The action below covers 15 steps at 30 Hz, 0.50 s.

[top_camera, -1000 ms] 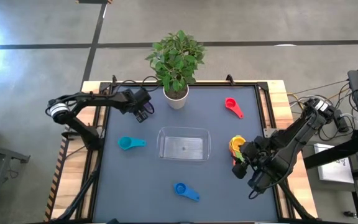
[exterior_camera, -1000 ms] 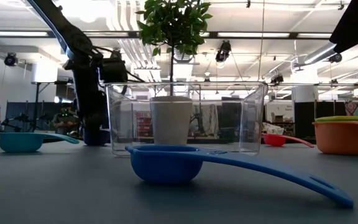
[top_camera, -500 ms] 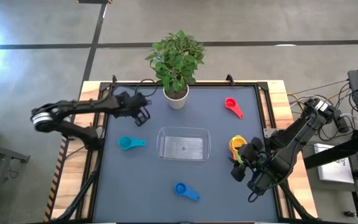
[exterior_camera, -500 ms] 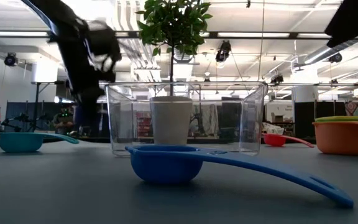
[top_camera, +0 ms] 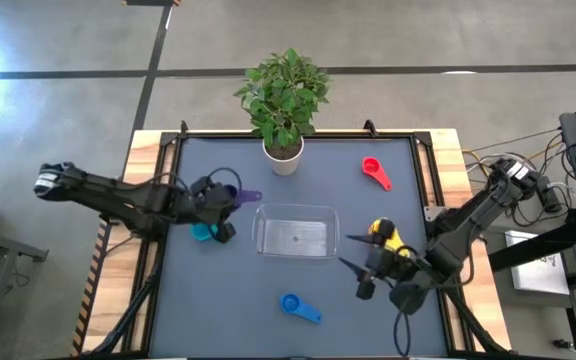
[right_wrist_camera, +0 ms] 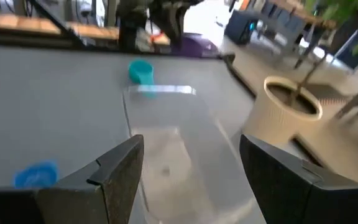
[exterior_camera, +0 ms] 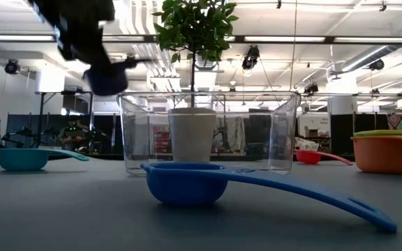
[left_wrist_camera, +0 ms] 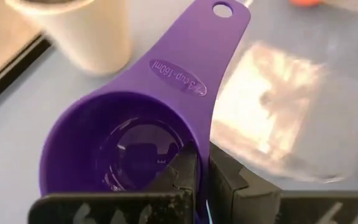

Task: Nest measuring cups in basket
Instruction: Stack the violet measuring cup on top of the green measuring cup

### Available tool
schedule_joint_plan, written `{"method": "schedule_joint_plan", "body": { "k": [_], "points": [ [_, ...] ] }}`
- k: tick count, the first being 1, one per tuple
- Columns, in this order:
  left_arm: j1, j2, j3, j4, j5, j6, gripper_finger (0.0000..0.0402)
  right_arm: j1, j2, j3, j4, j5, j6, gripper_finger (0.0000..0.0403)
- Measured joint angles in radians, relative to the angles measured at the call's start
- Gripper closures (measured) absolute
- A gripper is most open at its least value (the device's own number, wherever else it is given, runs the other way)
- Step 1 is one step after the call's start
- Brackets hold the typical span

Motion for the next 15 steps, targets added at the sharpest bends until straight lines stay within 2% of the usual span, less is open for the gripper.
{"method": "schedule_joint_plan", "body": {
  "k": [4,10,15],
  "points": [
    [-0.069,0.092,0.121,-0.009,-0.030,0.013,0.0401,-0.066,-0.002,0.000,0.145,-0.045,-0.157,0.0147],
    [-0.102,0.290,0.289,-0.039,-0.045,0.103,0.0401,-0.183,0.005,0.001,0.368,-0.221,-0.359,0.0147],
    [-0.105,0.422,0.407,-0.082,-0.052,0.148,0.0401,-0.230,0.006,0.001,0.405,-0.262,-0.461,0.0147]
  ]
}}
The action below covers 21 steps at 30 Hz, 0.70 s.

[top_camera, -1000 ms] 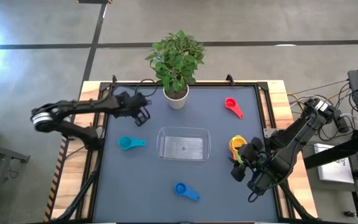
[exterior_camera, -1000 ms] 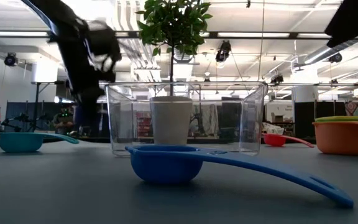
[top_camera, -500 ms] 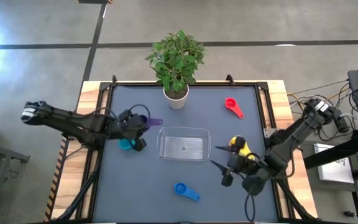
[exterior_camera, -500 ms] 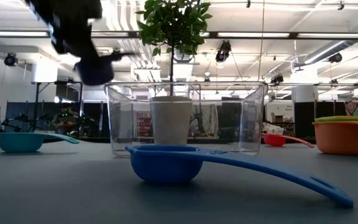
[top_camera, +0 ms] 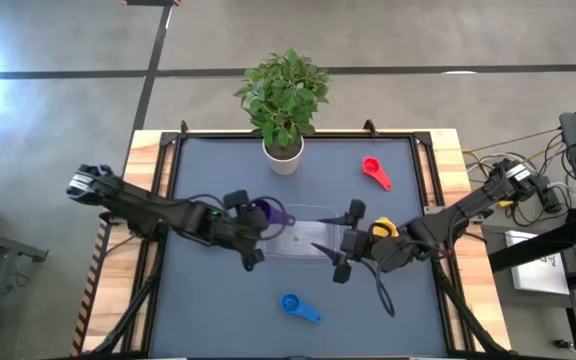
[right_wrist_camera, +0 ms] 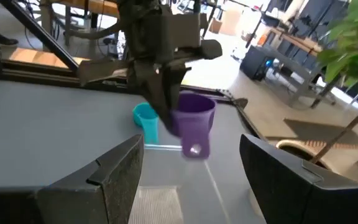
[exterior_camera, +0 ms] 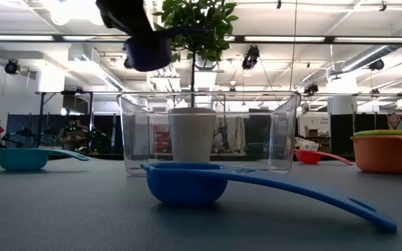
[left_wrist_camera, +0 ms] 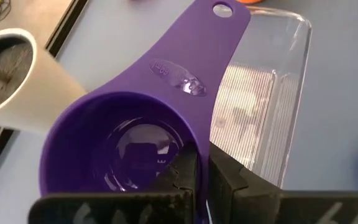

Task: Nest measuring cups in basket
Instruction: Stack the violet measuring cup on top of the green measuring cup

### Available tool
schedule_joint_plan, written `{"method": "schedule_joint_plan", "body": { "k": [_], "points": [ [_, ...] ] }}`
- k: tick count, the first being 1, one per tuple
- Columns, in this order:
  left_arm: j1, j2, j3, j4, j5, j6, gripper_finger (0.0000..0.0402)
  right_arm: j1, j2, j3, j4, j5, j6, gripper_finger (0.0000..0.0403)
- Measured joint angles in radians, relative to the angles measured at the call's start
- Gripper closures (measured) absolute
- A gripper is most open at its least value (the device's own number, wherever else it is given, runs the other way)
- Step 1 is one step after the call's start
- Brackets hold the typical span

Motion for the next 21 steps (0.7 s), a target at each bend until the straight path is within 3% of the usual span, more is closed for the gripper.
{"method": "schedule_joint_plan", "body": {
  "k": [9,21],
  "points": [
    [0.000,0.090,0.108,0.017,0.000,0.057,0.0401,-0.066,0.055,0.000,0.011,-0.020,-0.037,0.0147],
    [0.000,0.099,0.109,0.043,0.001,0.063,0.0402,-0.173,0.142,0.000,0.068,-0.126,-0.013,0.0147]
  ]
}}
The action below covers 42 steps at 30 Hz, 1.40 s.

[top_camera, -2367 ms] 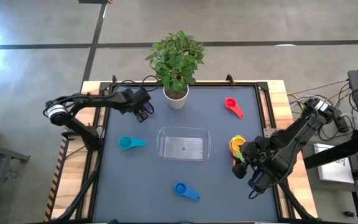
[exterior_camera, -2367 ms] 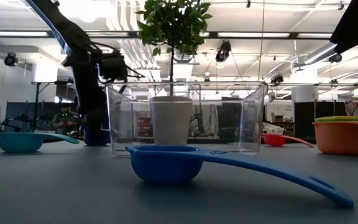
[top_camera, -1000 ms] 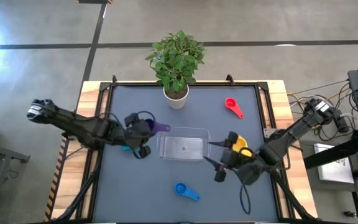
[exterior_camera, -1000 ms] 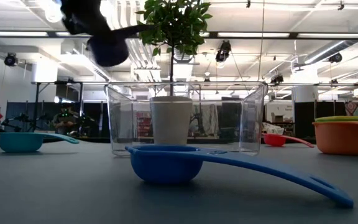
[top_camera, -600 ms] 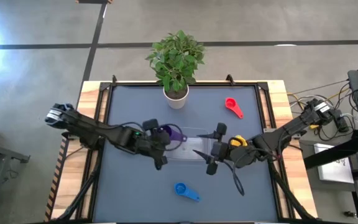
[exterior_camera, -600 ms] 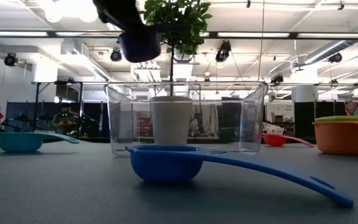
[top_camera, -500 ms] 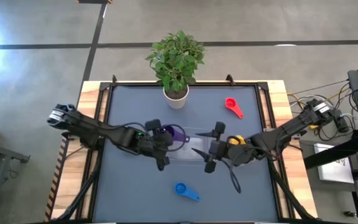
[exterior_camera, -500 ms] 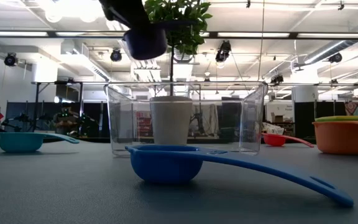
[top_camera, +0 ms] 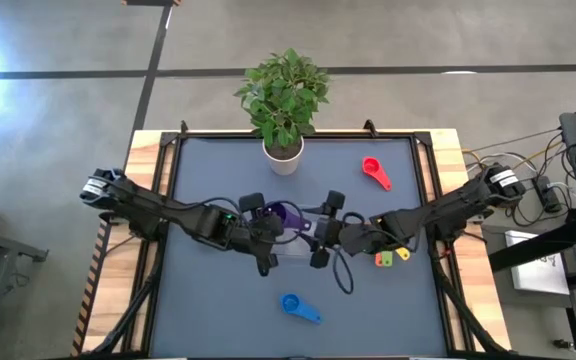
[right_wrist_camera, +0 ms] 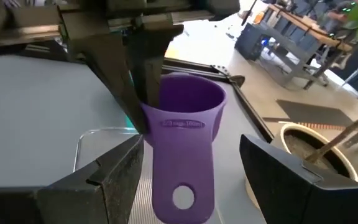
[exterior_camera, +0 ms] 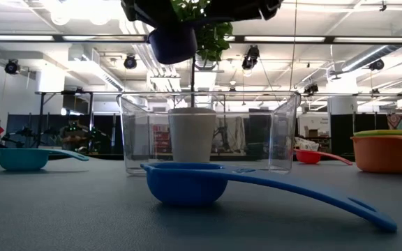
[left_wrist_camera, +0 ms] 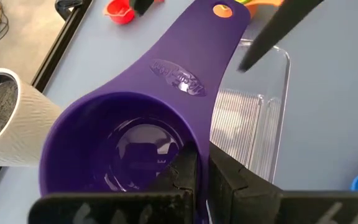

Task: Nest measuring cups in basket
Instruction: Stack the violet measuring cup on top of the green measuring cup

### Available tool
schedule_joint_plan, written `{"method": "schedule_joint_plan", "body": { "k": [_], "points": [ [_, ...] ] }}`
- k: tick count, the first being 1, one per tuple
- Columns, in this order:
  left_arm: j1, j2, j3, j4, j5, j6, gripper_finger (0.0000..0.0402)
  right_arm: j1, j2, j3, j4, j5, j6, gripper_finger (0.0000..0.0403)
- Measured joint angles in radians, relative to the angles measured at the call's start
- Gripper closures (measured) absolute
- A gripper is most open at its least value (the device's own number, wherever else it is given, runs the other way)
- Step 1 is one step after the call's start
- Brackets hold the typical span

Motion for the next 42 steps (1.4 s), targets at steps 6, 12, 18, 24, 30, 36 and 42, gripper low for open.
{"method": "schedule_joint_plan", "body": {
  "k": [6,12,18,24,30,36,42],
  "points": [
    [0.001,0.000,0.001,0.005,0.001,0.002,0.0402,-0.021,0.010,0.000,-0.002,-0.027,0.003,0.0147],
    [-0.001,0.000,0.000,0.018,0.007,0.002,0.0401,-0.025,0.010,0.000,-0.005,-0.032,0.003,0.0157],
    [-0.001,-0.001,-0.003,0.025,0.007,0.002,0.0401,-0.025,0.010,0.000,-0.011,-0.036,0.003,0.0195],
    [-0.001,-0.001,-0.005,0.037,0.019,0.006,0.0401,-0.024,0.010,0.000,-0.037,-0.040,0.004,0.0257],
    [-0.002,-0.001,-0.005,0.039,0.025,0.006,0.0402,-0.024,0.010,0.000,-0.044,-0.038,0.005,0.0287],
    [-0.002,-0.001,-0.006,0.040,0.025,0.007,0.0401,-0.024,0.009,0.000,-0.045,-0.033,0.014,0.0287],
    [-0.003,-0.002,-0.006,0.040,0.028,0.027,0.0369,-0.024,0.006,0.000,-0.045,-0.024,0.014,0.0287]
  ]
}}
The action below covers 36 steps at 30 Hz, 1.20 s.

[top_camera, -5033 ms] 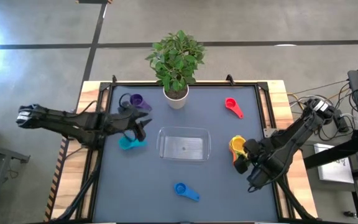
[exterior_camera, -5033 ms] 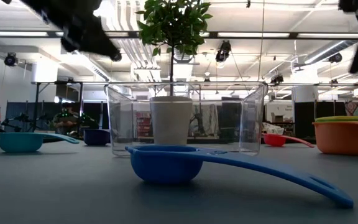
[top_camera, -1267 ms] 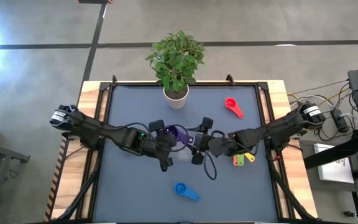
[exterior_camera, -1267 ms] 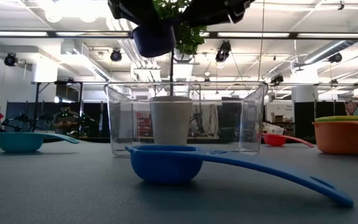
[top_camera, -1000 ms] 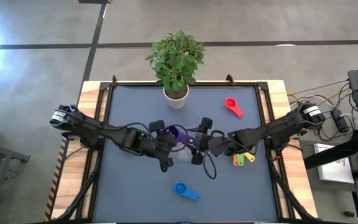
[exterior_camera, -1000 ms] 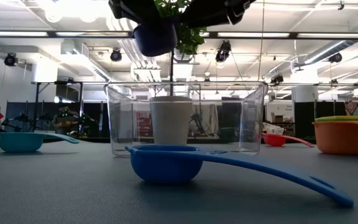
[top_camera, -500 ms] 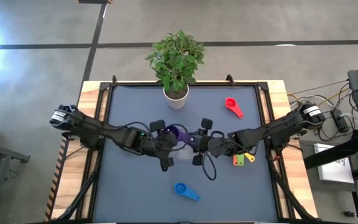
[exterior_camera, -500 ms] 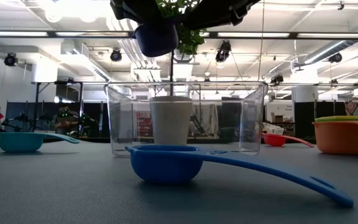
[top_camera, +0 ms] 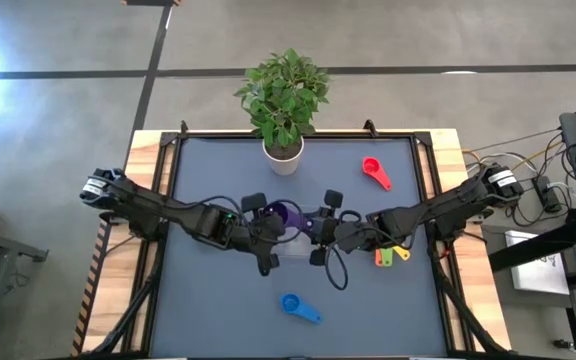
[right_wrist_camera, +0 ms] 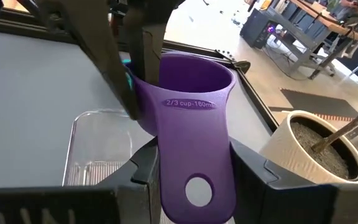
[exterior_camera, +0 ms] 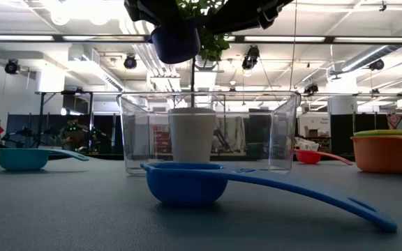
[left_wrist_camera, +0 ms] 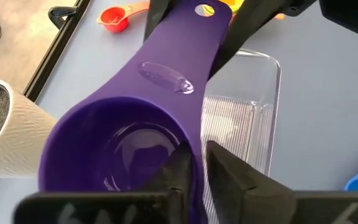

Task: Nest measuring cups in basket
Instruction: Stack the violet measuring cup on top of the green measuring cup

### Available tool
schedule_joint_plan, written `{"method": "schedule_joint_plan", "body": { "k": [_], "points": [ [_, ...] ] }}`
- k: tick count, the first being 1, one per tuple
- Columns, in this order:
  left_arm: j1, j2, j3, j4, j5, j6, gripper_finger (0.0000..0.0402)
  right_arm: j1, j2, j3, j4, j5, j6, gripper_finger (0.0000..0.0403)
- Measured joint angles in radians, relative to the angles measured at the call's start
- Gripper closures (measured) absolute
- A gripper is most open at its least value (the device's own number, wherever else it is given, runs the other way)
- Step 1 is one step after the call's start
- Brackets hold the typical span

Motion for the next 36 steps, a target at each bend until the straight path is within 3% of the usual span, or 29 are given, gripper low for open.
{"method": "schedule_joint_plan", "body": {
  "k": [6,14,22,28,36],
  "points": [
    [0.000,-0.014,0.000,-0.004,0.002,0.002,0.0296,0.000,-0.028,0.000,-0.044,0.035,0.034,0.0287],
    [-0.013,-0.103,-0.001,-0.070,-0.084,-0.030,0.0222,0.023,-0.108,0.000,-0.275,0.122,0.206,0.0311],
    [-0.049,-0.142,-0.016,-0.060,-0.157,-0.033,0.0212,0.168,-0.199,0.000,-0.513,0.254,0.404,0.0386],
    [-0.053,-0.146,-0.087,0.002,-0.149,-0.030,0.0212,0.233,-0.230,-0.001,-0.616,0.292,0.514,0.0389],
    [0.026,-0.142,-0.247,0.162,0.078,-0.010,0.0212,0.238,-0.238,-0.001,-0.607,0.291,0.514,0.0370]
  ]
}}
